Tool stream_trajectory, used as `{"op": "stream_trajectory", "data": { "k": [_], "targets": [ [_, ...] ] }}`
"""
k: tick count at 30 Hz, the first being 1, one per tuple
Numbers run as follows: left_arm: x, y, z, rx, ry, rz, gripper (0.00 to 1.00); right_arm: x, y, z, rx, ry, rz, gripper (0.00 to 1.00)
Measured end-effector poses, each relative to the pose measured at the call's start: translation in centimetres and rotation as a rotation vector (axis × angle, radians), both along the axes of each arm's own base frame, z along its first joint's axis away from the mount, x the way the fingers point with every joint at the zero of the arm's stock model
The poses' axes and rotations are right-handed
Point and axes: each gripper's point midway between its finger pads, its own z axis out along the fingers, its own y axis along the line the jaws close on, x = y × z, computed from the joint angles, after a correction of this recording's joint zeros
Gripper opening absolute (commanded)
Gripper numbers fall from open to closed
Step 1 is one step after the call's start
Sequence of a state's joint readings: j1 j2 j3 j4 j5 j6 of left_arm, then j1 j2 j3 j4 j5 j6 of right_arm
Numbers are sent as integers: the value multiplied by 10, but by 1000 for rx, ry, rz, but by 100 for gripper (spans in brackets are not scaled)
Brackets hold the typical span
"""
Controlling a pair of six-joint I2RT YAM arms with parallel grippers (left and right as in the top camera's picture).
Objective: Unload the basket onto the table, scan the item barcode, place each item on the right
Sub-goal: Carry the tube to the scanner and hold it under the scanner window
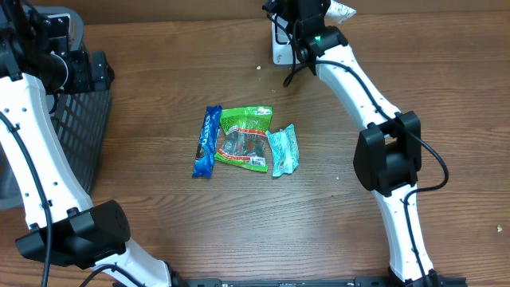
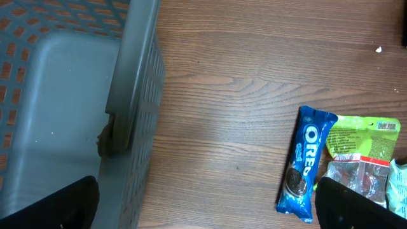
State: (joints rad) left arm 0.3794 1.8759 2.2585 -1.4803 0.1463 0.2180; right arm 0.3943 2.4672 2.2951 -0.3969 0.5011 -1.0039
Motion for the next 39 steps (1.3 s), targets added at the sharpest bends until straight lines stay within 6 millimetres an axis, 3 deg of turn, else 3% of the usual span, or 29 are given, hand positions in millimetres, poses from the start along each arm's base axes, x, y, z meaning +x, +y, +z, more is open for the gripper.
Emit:
{"op": "stream_trajectory", "data": {
  "k": [7, 15, 39],
  "targets": [
    [0, 0, 0, 0, 0, 0, 100, 9, 5, -27, -32, 2, 17, 4],
    [0, 0, 0, 0, 0, 0, 100, 6, 10, -63, -65, 61, 28, 4],
    [0, 0, 0, 0, 0, 0, 100, 5, 8, -63, -78, 56, 8, 4]
  ]
}}
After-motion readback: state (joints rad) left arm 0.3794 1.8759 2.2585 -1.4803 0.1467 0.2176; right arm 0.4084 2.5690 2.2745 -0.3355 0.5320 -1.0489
